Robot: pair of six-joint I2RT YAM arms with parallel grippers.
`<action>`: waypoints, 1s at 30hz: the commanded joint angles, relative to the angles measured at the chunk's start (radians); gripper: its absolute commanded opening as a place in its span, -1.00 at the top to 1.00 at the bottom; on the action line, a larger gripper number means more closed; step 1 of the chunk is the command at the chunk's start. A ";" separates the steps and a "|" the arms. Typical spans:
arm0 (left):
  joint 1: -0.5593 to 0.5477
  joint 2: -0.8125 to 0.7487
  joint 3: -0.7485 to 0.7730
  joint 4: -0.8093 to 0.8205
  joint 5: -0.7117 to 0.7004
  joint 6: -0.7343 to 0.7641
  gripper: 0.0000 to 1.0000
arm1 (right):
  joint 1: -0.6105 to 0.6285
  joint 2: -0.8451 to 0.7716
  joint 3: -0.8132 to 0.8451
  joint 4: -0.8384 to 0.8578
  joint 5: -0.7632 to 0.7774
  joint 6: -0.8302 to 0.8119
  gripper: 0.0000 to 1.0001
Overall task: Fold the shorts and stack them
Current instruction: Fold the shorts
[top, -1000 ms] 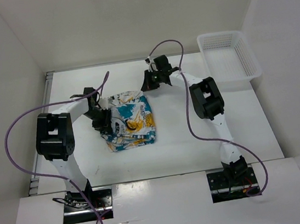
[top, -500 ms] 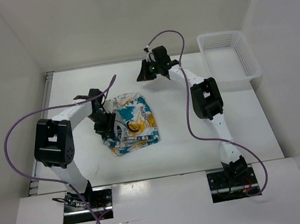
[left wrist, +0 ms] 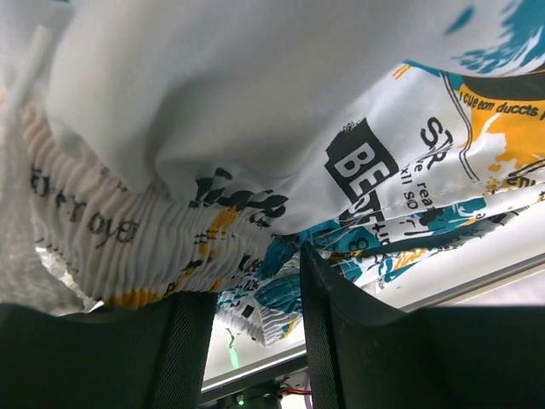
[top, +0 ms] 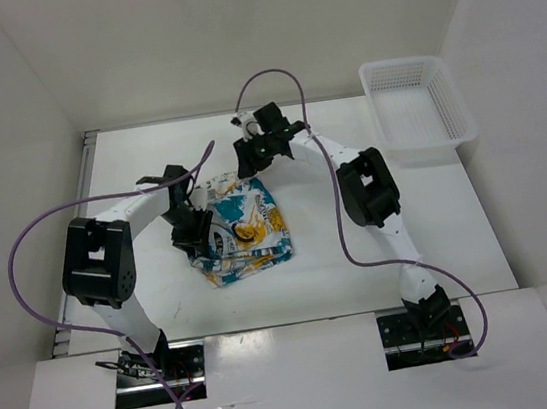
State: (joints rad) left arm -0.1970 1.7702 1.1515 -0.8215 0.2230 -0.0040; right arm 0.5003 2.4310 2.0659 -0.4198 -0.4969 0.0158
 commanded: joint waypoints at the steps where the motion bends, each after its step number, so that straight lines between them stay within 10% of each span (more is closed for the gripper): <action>1: 0.014 -0.015 0.007 0.013 -0.017 0.004 0.01 | 0.069 -0.096 -0.020 -0.053 0.026 -0.112 0.04; 9: 0.047 -0.006 0.007 0.022 0.015 0.004 -0.01 | 0.090 -0.193 -0.188 -0.019 0.106 -0.132 -0.25; 30: 0.047 0.035 0.036 0.042 -0.013 0.004 -0.01 | 0.090 -0.311 -0.386 0.012 -0.025 -0.168 -0.21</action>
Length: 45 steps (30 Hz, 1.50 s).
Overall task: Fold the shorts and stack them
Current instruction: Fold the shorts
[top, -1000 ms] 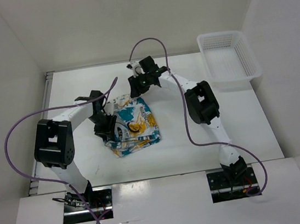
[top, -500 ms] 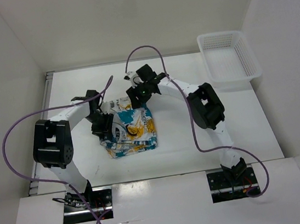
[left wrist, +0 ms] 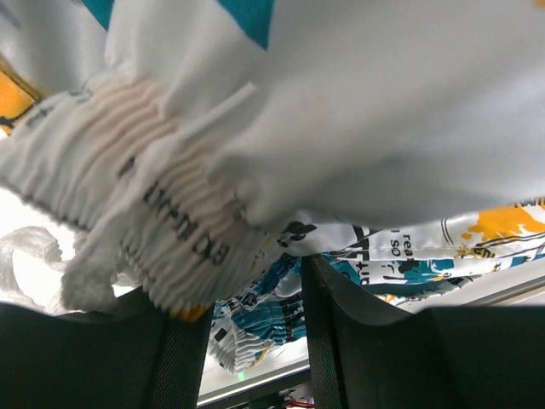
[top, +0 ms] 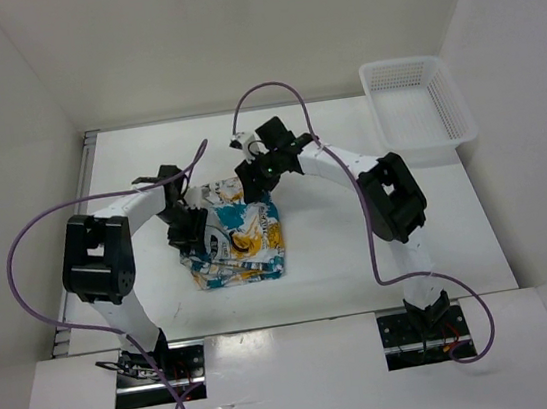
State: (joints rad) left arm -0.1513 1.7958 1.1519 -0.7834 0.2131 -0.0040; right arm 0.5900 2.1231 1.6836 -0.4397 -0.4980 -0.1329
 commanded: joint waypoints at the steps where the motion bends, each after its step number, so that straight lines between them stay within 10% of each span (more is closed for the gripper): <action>1: 0.001 0.010 0.035 0.004 -0.003 0.004 -0.01 | -0.010 -0.003 -0.018 0.032 -0.024 -0.019 -0.21; 9: 0.001 0.000 0.026 0.004 -0.012 0.004 -0.01 | -0.067 -0.002 -0.108 0.108 -0.024 0.003 0.13; 20: 0.001 0.000 0.035 0.004 -0.012 0.004 -0.01 | -0.067 -0.063 -0.166 0.121 -0.161 -0.008 0.04; 28: 0.001 0.010 0.035 0.004 -0.012 0.004 0.04 | -0.058 -0.022 -0.144 0.130 -0.110 0.021 1.00; 45: 0.001 0.045 0.131 0.026 -0.035 0.004 0.39 | -0.137 0.083 -0.007 0.346 0.277 0.467 1.00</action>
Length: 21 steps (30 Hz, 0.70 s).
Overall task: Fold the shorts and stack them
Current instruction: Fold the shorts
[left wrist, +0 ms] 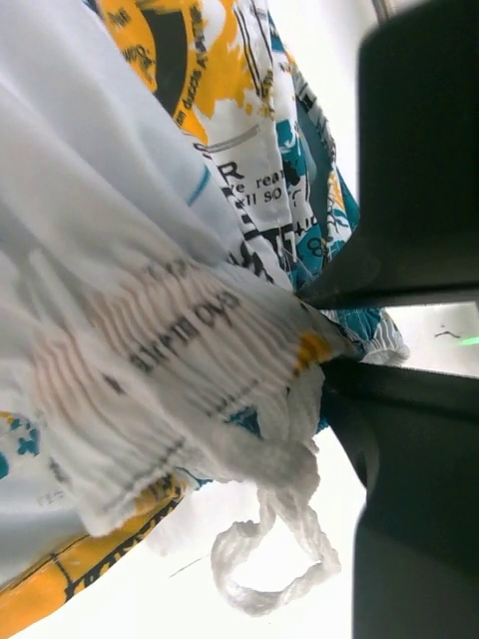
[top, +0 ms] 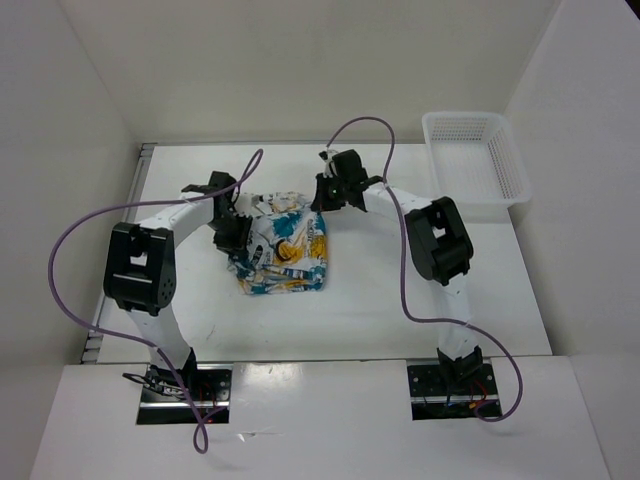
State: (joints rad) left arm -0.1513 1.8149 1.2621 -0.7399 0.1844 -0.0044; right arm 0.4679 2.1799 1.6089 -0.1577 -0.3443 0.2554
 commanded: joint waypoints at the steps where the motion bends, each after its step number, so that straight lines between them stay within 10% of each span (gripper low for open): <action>1: 0.001 0.026 0.020 -0.018 -0.007 0.004 0.33 | -0.015 0.026 0.068 0.064 0.151 0.090 1.00; 3: 0.001 0.035 0.020 -0.018 0.003 0.004 0.25 | -0.025 0.026 0.078 0.064 0.151 0.100 1.00; 7: 0.001 0.044 0.032 -0.018 0.033 0.004 -0.15 | -0.025 0.046 0.149 0.044 0.085 0.065 0.02; 21: 0.094 -0.022 0.236 0.116 0.162 0.004 -0.53 | 0.041 -0.377 -0.314 -0.002 0.172 0.131 -0.34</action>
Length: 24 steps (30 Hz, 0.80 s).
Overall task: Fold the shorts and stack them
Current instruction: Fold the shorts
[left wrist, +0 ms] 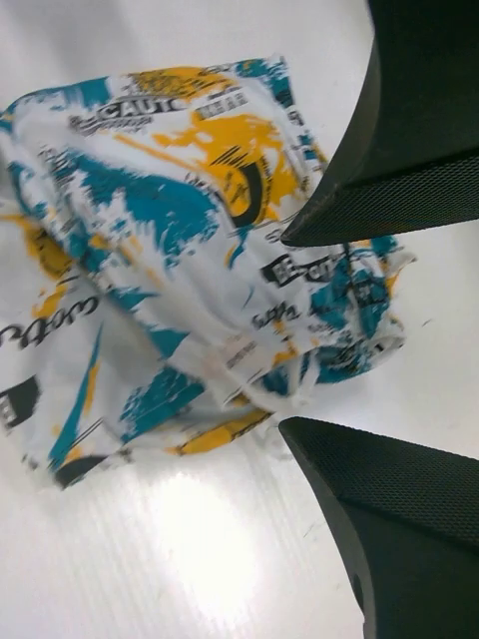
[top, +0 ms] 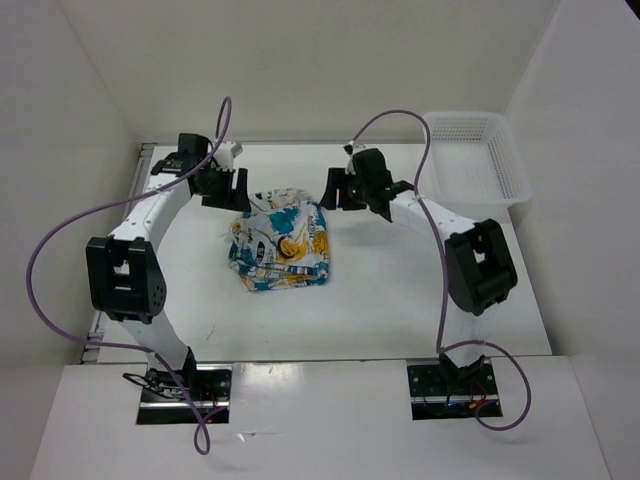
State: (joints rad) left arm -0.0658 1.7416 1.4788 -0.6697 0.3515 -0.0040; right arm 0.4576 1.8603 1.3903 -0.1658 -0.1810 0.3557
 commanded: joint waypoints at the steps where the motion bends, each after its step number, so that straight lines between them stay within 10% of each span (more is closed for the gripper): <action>1: 0.009 0.108 0.031 0.045 -0.028 0.004 -0.53 | 0.070 -0.058 -0.153 0.006 0.000 0.031 -0.37; 9: 0.020 0.248 0.077 0.104 -0.066 0.004 -0.45 | 0.182 -0.122 -0.344 0.037 -0.075 0.068 -0.39; 18: 0.020 0.298 0.054 0.146 -0.085 0.004 0.22 | 0.182 -0.107 -0.412 0.129 -0.086 0.131 -0.25; 24: 0.020 0.331 0.075 0.165 -0.042 0.004 0.43 | 0.182 -0.064 -0.421 0.158 -0.109 0.149 0.79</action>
State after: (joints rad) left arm -0.0528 2.0392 1.5299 -0.5434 0.2794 -0.0063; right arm 0.6411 1.7836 0.9882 -0.0631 -0.2871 0.4873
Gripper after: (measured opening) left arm 0.304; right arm 0.144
